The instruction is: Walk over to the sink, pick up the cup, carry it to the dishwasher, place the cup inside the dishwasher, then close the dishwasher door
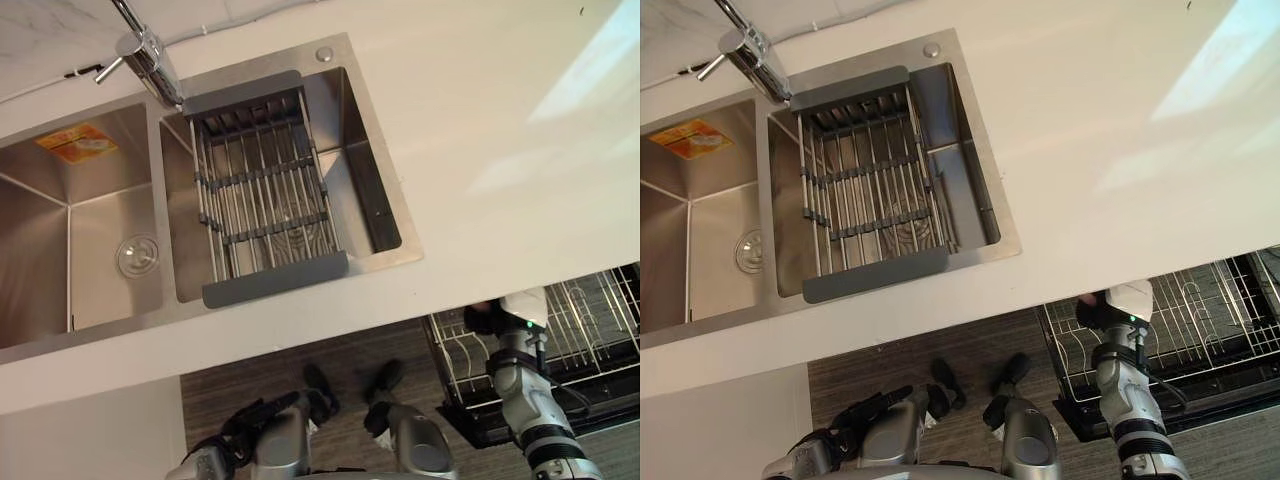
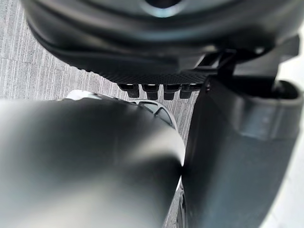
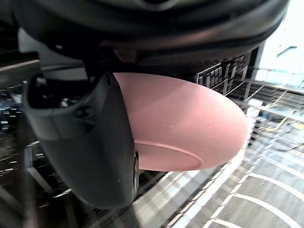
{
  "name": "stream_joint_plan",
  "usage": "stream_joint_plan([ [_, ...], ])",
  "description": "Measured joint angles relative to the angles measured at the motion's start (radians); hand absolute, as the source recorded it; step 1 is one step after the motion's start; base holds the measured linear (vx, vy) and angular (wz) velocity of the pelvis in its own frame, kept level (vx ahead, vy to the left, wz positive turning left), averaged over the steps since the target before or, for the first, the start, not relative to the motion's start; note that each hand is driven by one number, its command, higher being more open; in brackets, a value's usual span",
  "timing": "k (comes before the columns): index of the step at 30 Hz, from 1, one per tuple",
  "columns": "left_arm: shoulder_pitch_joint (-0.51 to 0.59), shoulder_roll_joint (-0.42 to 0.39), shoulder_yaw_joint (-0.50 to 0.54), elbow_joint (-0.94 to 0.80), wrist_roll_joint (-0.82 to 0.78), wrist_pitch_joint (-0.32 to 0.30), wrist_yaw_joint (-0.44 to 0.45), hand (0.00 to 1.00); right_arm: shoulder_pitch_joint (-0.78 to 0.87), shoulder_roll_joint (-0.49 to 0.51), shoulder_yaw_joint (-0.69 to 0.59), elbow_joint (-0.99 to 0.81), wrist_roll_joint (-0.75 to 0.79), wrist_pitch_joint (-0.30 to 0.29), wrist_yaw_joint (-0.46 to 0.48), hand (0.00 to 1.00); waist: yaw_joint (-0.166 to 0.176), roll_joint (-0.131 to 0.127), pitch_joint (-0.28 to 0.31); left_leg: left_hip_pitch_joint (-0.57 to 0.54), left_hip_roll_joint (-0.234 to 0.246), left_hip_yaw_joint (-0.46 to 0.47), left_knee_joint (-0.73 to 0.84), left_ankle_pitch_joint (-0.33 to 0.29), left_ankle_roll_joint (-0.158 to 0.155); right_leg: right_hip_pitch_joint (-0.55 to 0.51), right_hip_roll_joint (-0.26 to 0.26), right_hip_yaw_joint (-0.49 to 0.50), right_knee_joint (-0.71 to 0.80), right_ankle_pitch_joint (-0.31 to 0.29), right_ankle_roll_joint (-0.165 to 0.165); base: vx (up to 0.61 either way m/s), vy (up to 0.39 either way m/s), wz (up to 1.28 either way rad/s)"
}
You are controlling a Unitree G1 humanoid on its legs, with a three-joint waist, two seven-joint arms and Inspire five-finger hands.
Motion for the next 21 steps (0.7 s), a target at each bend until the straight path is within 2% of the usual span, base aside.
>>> stream_joint_plan([
  [2,0.000,0.004,0.007,-0.001,0.005,0.001,0.009,1.00,0.007,-0.001,-0.018,0.000,-0.008,0.022,-0.004,0.00,-0.001,0.000,0.001,-0.005,0.001,0.000,0.004,-0.002,-0.001,-0.002,0.002,0.004,-0.003,0.006,-0.003,0.02,0.115,-0.05],
  [7,0.000,0.012,0.009,-0.024,0.006,0.004,0.020,1.00,0.023,-0.001,-0.070,-0.001,-0.030,0.024,-0.009,0.00,-0.003,-0.001,0.023,-0.007,0.005,0.000,0.019,-0.010,-0.003,-0.002,0.004,0.011,-0.004,0.010,-0.007,0.01,0.102,-0.04],
  [8,0.000,0.012,0.009,-0.024,0.006,0.004,0.020,1.00,0.025,-0.001,-0.075,-0.001,-0.034,0.024,-0.009,1.00,-0.003,-0.001,0.024,-0.007,0.005,0.000,0.019,-0.010,-0.003,-0.002,0.004,0.012,-0.004,0.010,-0.007,0.01,0.111,-0.04],
  [16,-0.001,0.011,0.013,-0.028,0.007,0.009,0.025,1.00,0.061,0.027,-0.073,-0.017,-0.025,0.011,0.014,1.00,-0.003,-0.004,0.025,-0.008,0.013,0.001,0.049,-0.015,-0.007,0.001,0.002,0.028,-0.003,0.010,-0.007,0.00,0.103,-0.06],
  [21,-0.009,0.005,0.007,-0.016,0.007,-0.006,0.032,1.00,0.064,0.061,0.000,-0.034,0.052,-0.001,0.073,1.00,-0.009,-0.010,0.030,-0.001,0.014,-0.004,0.043,-0.015,-0.007,0.002,0.005,0.033,-0.002,0.011,-0.008,-0.03,0.103,-0.03],
])
